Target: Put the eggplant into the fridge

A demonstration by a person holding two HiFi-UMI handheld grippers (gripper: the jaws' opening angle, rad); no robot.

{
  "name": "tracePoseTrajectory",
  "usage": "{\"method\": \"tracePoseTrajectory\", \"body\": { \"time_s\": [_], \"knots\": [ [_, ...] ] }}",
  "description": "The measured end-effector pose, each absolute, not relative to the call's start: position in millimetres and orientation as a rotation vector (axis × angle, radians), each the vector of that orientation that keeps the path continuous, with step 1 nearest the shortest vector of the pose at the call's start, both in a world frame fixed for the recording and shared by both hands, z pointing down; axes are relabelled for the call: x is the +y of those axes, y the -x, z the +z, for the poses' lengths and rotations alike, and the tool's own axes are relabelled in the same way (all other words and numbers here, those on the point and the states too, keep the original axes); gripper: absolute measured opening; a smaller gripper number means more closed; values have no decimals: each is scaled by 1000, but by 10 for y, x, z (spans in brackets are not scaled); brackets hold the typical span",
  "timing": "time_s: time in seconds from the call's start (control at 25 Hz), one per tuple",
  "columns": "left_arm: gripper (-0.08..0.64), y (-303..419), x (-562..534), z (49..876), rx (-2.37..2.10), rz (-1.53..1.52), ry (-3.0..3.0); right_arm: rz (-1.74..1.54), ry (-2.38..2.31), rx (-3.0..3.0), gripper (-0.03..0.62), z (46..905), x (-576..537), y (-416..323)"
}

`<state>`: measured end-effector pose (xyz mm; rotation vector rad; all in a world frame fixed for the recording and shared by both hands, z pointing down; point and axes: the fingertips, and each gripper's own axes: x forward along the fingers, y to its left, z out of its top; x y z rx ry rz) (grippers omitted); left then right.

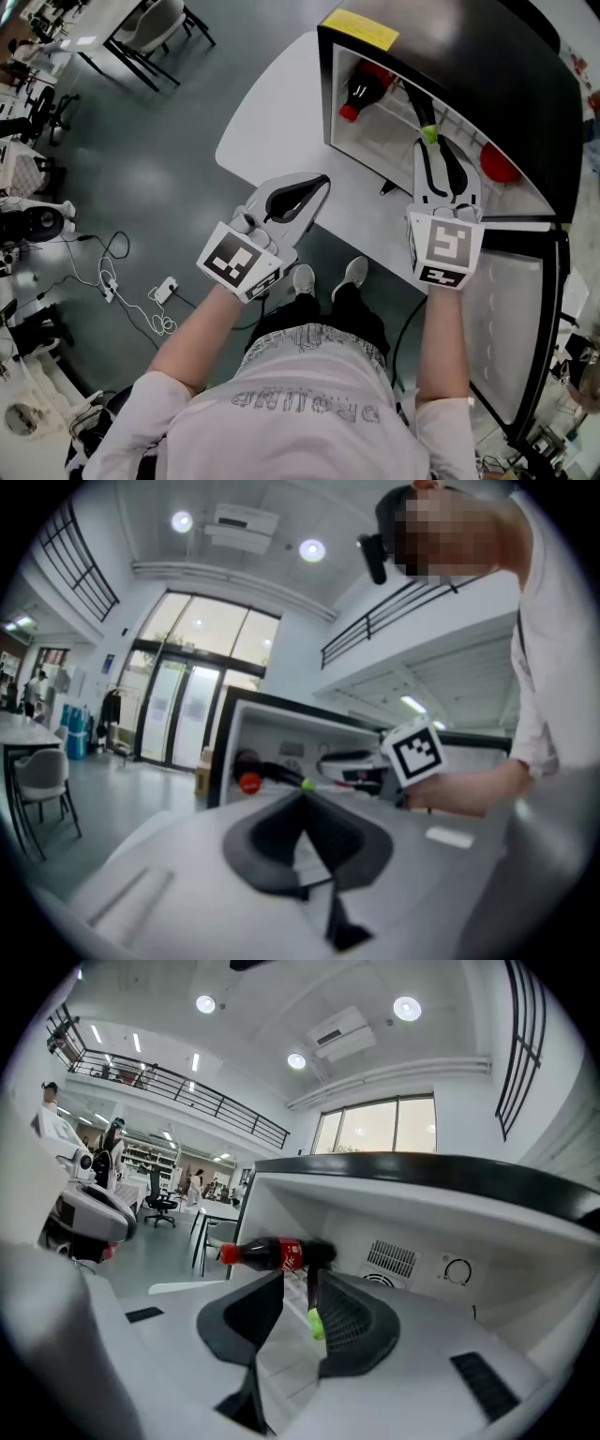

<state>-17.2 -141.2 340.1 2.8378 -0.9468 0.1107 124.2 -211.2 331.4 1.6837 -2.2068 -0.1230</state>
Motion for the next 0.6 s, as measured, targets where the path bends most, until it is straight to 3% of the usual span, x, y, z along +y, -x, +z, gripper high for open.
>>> {"method": "tracePoseTrajectory", "body": {
  "time_s": [0.6],
  "knots": [
    [8,184,-1215,3288,-941,108,-2869,-145,-1720,-2289,57,3040,-1712,-1177]
  ]
}}
